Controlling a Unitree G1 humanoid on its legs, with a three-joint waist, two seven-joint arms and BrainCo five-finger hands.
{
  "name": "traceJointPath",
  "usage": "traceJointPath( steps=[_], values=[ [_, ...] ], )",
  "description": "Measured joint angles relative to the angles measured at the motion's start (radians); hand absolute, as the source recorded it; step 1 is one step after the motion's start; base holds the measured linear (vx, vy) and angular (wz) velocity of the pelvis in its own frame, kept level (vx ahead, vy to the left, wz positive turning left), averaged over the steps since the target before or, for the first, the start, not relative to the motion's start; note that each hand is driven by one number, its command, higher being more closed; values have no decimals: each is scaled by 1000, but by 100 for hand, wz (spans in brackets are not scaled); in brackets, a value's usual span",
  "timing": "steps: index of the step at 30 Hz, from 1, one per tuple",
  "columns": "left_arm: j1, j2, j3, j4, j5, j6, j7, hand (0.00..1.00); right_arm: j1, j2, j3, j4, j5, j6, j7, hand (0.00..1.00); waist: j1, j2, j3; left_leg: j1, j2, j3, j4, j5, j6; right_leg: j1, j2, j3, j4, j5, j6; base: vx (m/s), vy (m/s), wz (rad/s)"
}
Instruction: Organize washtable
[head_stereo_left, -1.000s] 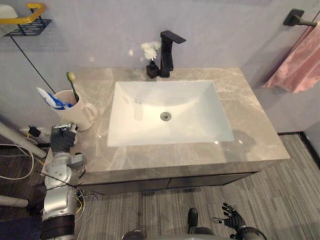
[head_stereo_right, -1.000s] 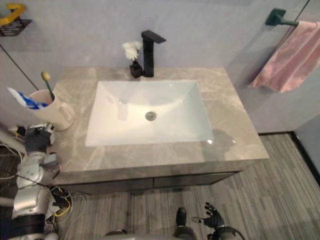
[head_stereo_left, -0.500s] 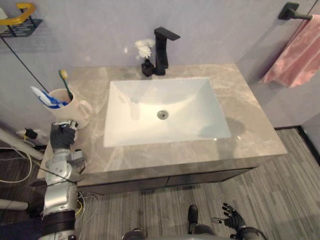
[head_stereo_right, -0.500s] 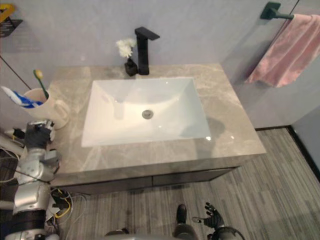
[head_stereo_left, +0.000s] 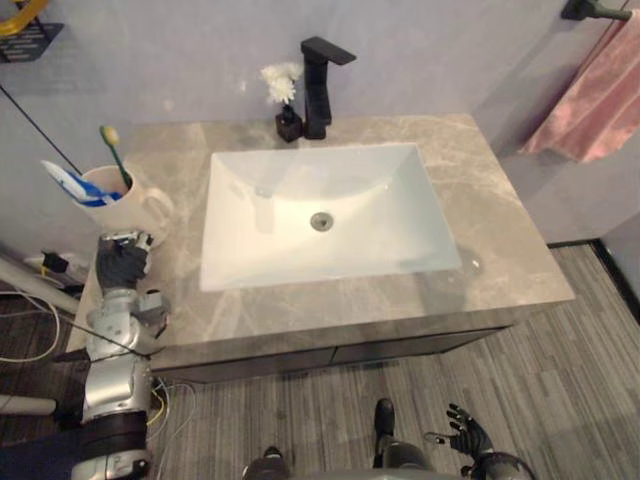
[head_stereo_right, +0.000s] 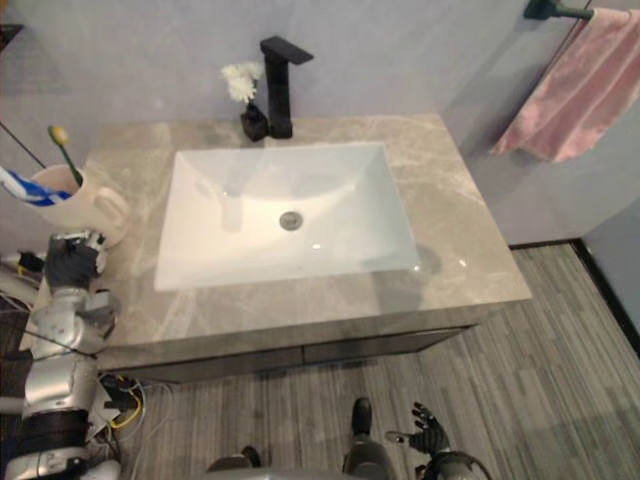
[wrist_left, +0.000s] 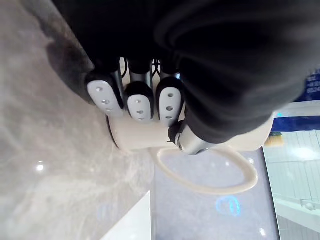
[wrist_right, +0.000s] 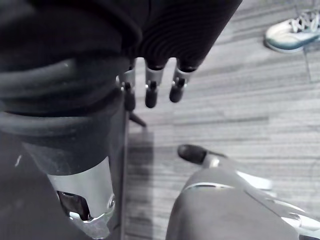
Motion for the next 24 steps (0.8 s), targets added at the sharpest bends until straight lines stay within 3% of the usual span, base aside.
traceJointPath(
  steps=[24],
  values=[
    [0, 0, 1, 7, 3, 4, -2, 100, -6, 0, 0, -7, -1, 0, 0, 0, 0, -1, 6, 6, 0, -12, 3, 0, 0, 15, -2, -22, 0, 0, 0, -3, -3, 0]
  ],
)
